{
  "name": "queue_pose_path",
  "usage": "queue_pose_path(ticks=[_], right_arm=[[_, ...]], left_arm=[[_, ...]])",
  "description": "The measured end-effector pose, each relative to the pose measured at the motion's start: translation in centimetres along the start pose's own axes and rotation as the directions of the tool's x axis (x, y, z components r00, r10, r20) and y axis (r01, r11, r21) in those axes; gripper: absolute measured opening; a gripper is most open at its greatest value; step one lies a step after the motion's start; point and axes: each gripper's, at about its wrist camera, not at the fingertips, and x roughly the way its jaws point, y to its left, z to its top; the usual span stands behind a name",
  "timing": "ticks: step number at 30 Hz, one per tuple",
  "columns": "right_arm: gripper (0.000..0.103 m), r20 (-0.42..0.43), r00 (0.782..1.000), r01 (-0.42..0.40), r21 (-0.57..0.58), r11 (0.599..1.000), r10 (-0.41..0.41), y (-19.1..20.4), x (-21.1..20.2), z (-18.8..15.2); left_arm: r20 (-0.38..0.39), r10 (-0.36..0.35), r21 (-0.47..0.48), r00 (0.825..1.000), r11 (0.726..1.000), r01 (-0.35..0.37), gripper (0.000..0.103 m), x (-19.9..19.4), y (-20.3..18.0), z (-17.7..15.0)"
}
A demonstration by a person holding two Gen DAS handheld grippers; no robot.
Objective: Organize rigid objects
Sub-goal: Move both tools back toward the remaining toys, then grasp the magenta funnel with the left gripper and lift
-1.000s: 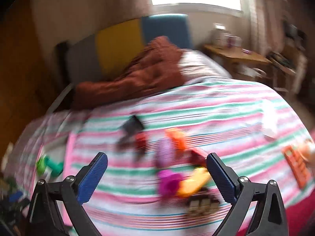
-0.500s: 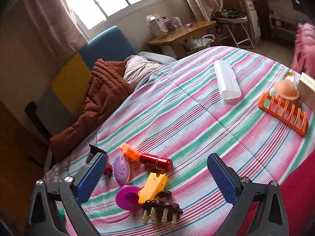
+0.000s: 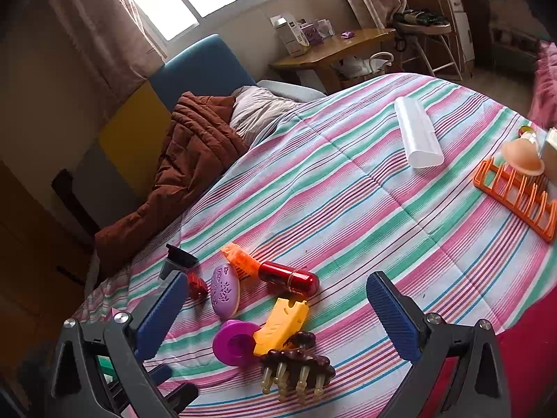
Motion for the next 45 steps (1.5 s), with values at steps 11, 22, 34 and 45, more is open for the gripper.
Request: queue_pose_path(ticks=[11,22,34,45], right_arm=[[0.103,-0.016,1.000,-0.011,0.006,1.000,0.011,0.0,0.4,0.0],[0.103,-0.060,0.998,0.013,-0.041,0.999,-0.016,0.7,1.4,-0.3],[0.103,-0.364,0.922,0.097,-0.111,0.989,-0.131,1.3,7.1,-3.1],[0.103,-0.389,0.916,0.068,-0.078,0.995,-0.093,1.1,7.2,-3.9]], left_arm=[[-0.041,0.005,-0.011,0.999,1.000,-0.006,0.014,5.5,-1.0,2.1],[-0.001,0.035,-0.061,0.999,0.998,-0.035,0.011,1.7,2.9,-2.6],[0.061,0.050,-0.045,0.997,0.998,-0.048,0.011,-3.5,3.7,-6.4],[0.072,0.025,-0.079,0.997,0.997,-0.020,0.033,-4.5,4.0,-6.3]])
